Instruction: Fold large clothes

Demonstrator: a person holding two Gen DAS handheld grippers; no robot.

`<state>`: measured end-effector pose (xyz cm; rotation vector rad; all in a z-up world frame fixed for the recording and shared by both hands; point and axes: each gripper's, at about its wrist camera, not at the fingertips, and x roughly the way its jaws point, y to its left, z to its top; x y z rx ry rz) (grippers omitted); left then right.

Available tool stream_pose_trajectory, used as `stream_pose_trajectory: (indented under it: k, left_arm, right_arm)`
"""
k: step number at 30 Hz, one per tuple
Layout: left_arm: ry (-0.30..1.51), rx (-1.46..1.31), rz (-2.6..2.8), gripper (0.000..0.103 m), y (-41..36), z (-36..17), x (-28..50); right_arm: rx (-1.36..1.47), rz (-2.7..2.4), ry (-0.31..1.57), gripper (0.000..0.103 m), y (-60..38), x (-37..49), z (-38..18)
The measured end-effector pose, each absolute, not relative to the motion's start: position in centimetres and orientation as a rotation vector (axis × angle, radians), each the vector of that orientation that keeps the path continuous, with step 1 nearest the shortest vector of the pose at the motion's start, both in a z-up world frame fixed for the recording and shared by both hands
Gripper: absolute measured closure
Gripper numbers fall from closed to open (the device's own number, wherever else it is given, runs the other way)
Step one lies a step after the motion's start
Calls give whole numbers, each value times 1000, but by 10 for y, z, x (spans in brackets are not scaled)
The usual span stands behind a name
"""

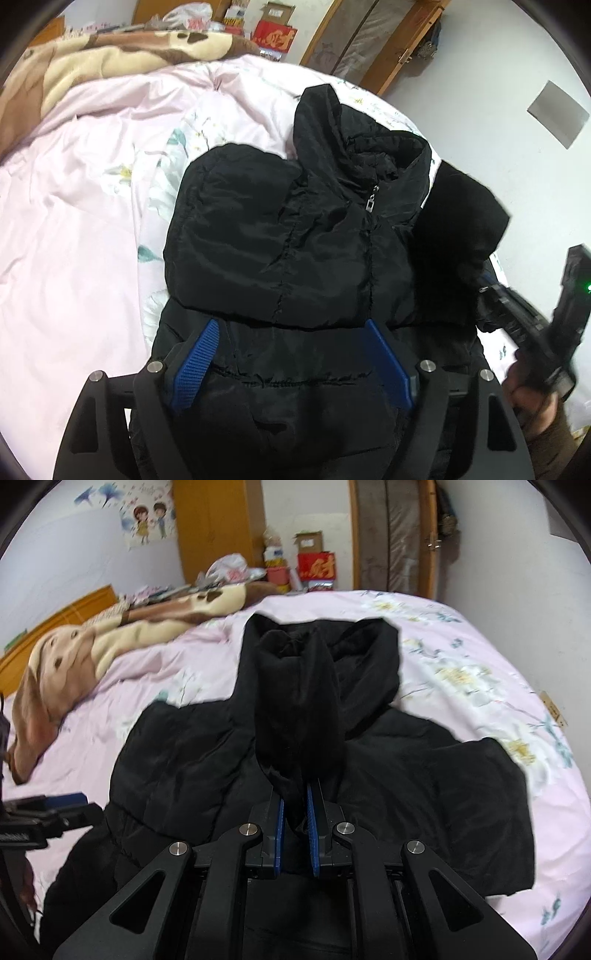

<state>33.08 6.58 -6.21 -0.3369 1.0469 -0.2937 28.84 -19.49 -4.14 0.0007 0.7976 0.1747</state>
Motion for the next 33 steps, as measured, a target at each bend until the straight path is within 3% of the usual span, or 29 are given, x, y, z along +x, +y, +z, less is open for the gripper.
stream_pose_trajectory:
  k: [6, 11, 13, 14, 15, 28, 29, 33]
  left_arm:
    - [1063, -423, -333, 22, 69, -66, 338]
    - [1073, -467, -408, 22, 47, -63, 353]
    - [1079, -483, -442, 22, 34, -63, 362]
    - [1087, -471, -443, 22, 27, -63, 366]
    - [1091, -464, -457, 22, 19, -63, 370]
    - [1197, -395, -392, 23, -37, -93, 400]
    - [1197, -382, -376, 25, -41, -93, 400]
    - [1209, -352, -345, 74, -51, -94, 401]
  right_arm:
    - [-1, 194, 853, 89, -182, 296, -63]
    - [51, 252, 855, 76, -190, 287, -55]
    - [78, 277, 842, 59, -197, 279, -47]
    - [102, 298, 831, 45, -203, 274, -44]
    - [118, 306, 820, 40, -209, 269, -40]
    - [181, 164, 755, 40, -294, 222, -12]
    - [183, 151, 755, 40, -298, 220, -13]
    - [192, 122, 772, 40, -307, 220, -17]
